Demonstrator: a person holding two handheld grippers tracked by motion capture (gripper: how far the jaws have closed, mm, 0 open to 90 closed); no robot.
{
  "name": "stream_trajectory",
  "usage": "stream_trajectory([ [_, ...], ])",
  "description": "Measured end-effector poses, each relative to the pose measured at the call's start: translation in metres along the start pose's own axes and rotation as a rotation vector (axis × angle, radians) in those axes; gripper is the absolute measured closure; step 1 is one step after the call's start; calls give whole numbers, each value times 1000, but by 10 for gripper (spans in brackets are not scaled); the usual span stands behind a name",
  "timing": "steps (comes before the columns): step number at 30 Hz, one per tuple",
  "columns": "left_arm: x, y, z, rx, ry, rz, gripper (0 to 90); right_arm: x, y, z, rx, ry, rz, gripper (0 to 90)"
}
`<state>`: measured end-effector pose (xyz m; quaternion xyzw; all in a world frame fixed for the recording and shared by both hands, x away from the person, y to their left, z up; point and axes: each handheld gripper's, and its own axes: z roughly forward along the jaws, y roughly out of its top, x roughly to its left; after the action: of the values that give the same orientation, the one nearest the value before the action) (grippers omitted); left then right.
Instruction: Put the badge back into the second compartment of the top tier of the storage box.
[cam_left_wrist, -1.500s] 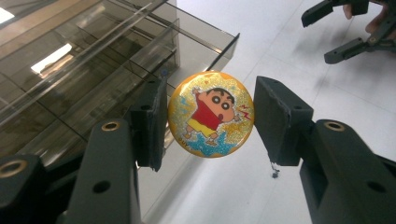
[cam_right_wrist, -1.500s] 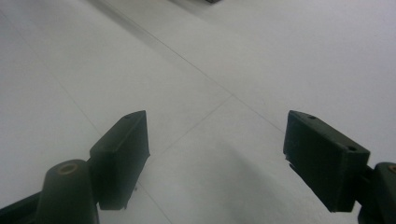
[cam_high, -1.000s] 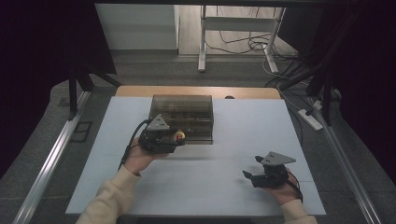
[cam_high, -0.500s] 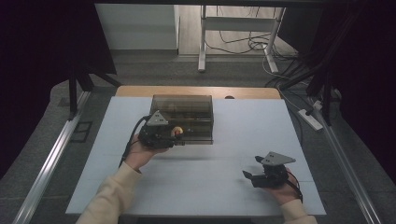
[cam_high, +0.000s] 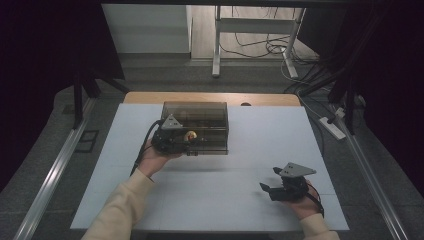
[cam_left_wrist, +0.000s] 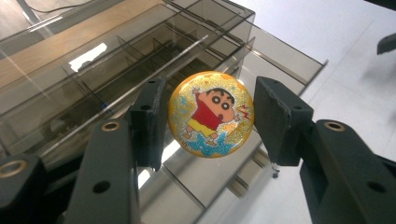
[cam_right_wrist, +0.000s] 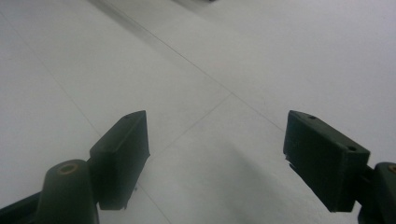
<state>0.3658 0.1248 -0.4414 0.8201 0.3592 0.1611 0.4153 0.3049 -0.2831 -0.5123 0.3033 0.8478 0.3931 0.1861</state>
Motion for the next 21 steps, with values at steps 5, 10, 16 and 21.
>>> stream_trajectory([
  [5, 3, -1, 8, 14, 7, -8, 469, 0, 0, 0, 4, 1, -2, 222],
  [10, 5, -1, 12, 19, 7, -14, 469, 0, 0, 0, 7, 3, -5, 222],
  [16, 5, -2, 15, 29, 8, -12, 467, 0, 0, 1, 9, 3, -6, 222],
  [21, 6, -3, 16, 31, 6, -16, 453, -1, 0, 1, 10, 4, -7, 222],
])
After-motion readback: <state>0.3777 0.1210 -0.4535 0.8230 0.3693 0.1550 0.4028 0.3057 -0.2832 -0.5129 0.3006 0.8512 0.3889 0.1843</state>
